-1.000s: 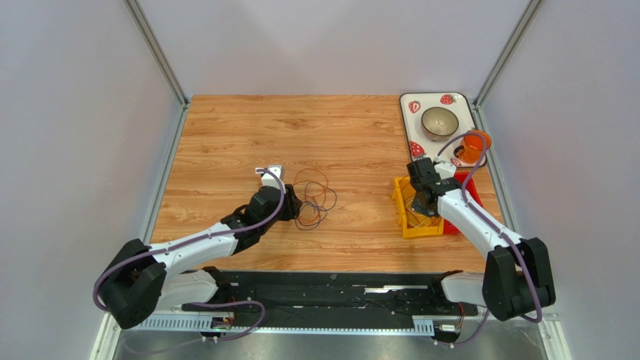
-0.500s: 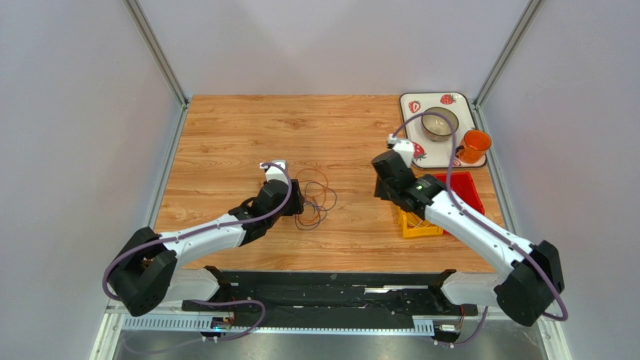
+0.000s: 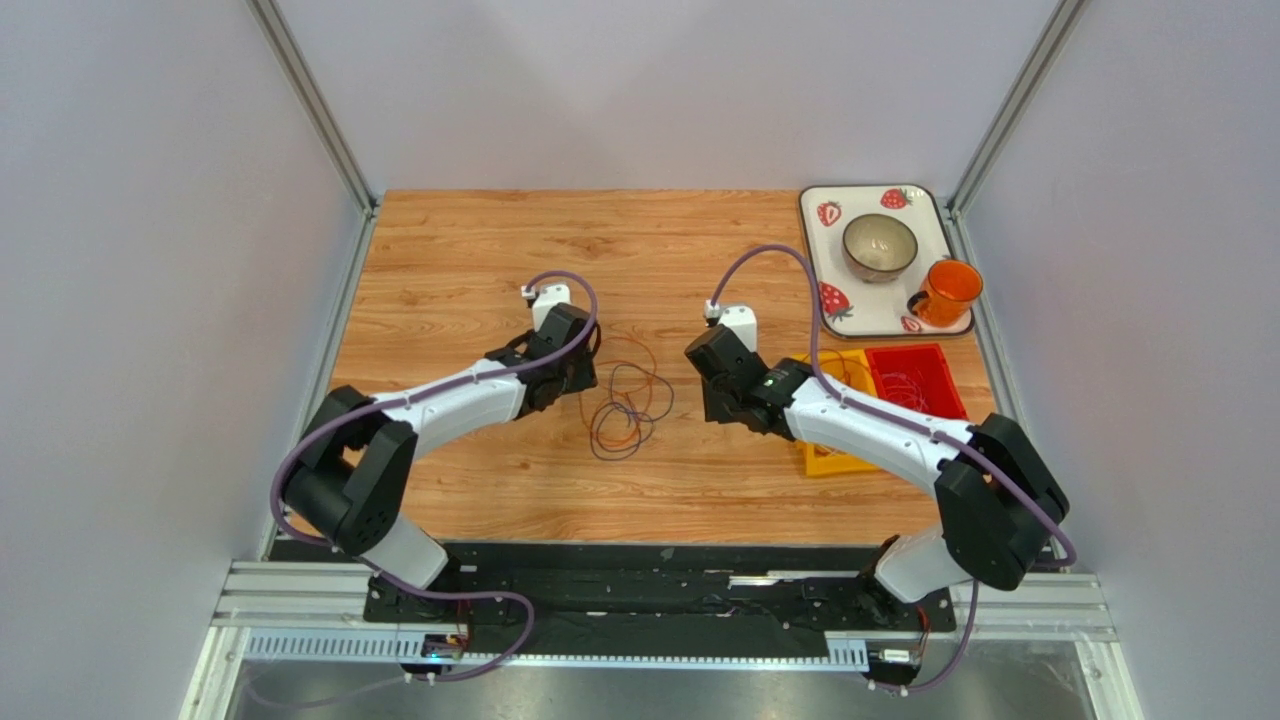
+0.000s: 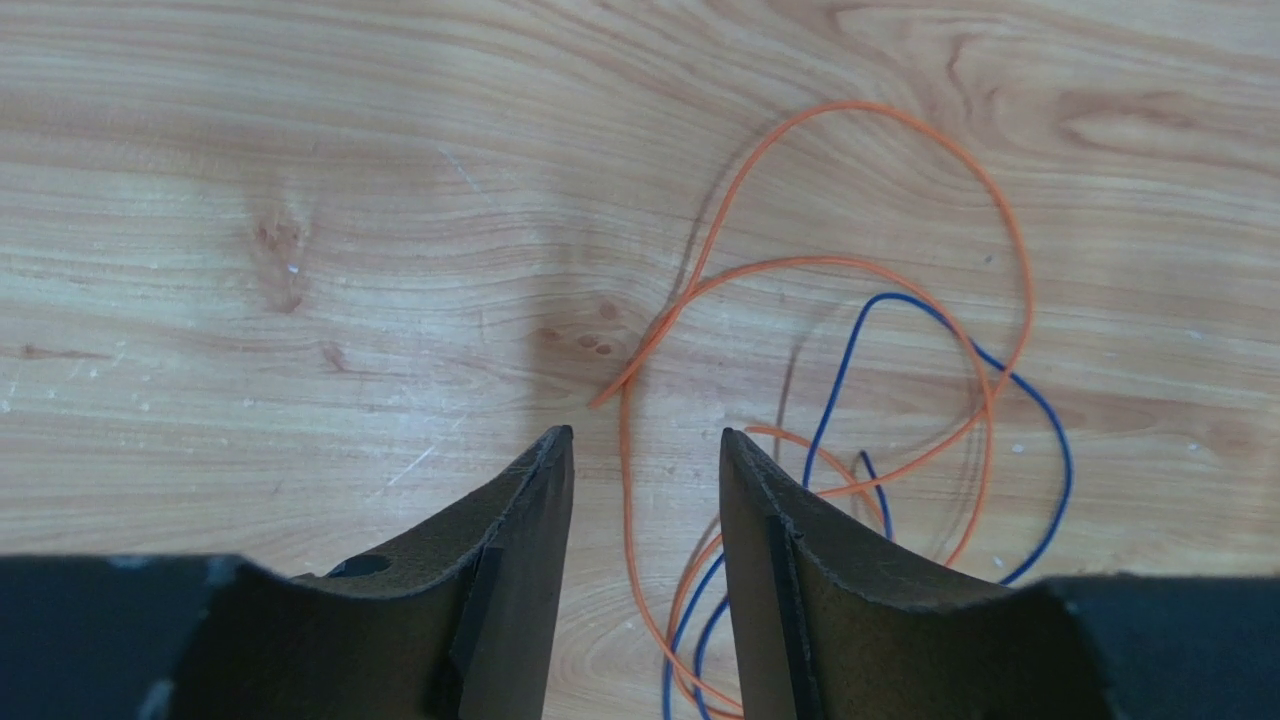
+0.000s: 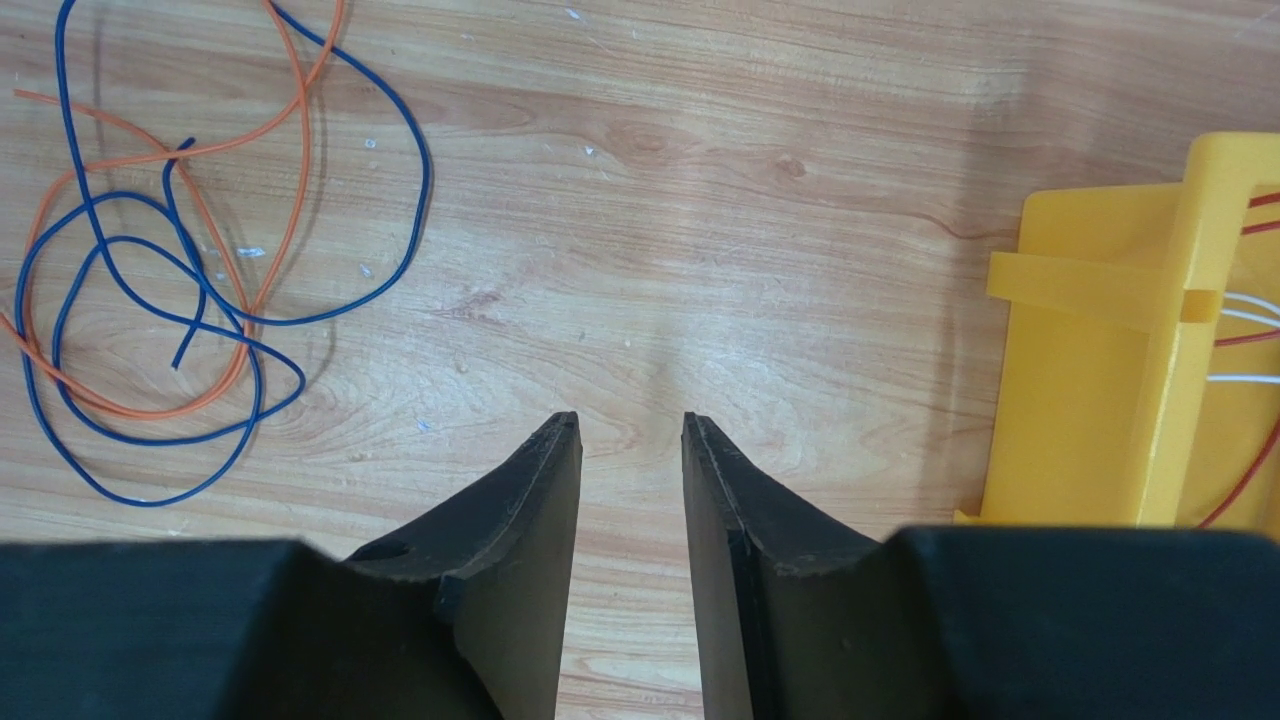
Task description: Untangle the cables
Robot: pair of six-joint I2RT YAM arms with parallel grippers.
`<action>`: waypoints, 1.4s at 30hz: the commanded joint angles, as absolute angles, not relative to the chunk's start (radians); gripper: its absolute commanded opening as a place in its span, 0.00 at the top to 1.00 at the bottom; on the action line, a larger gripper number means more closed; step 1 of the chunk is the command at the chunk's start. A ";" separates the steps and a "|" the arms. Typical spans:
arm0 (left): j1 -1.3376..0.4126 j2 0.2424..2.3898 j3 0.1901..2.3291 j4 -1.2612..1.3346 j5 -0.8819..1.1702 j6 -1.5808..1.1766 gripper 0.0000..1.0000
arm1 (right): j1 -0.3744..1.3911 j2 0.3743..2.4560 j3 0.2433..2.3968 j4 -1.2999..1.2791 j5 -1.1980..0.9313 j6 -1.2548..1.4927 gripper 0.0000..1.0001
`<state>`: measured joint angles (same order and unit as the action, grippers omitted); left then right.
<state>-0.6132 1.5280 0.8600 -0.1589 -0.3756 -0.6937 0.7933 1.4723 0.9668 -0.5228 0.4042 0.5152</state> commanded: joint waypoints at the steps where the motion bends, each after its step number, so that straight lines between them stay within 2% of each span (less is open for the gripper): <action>1: -0.612 1.590 0.951 -0.282 -0.383 -0.701 0.51 | 0.779 1.462 0.948 -0.423 0.388 0.482 0.64; 8: -0.606 1.706 1.054 -0.373 -0.368 -0.707 0.56 | 0.735 1.460 0.923 -0.385 0.301 0.471 0.64; 32: -0.558 1.842 1.195 -0.397 -0.314 -0.615 0.55 | 0.686 1.450 0.894 -0.347 0.222 0.466 0.65; 42: -0.548 1.847 1.124 -0.328 -0.284 -0.615 0.61 | 0.663 1.448 0.887 -0.337 0.189 0.474 0.65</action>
<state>-0.5503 1.8549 1.1542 -0.3649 -0.3126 -0.6365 0.6720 1.4719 0.8959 -0.3820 0.2058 0.4736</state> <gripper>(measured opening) 0.401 0.355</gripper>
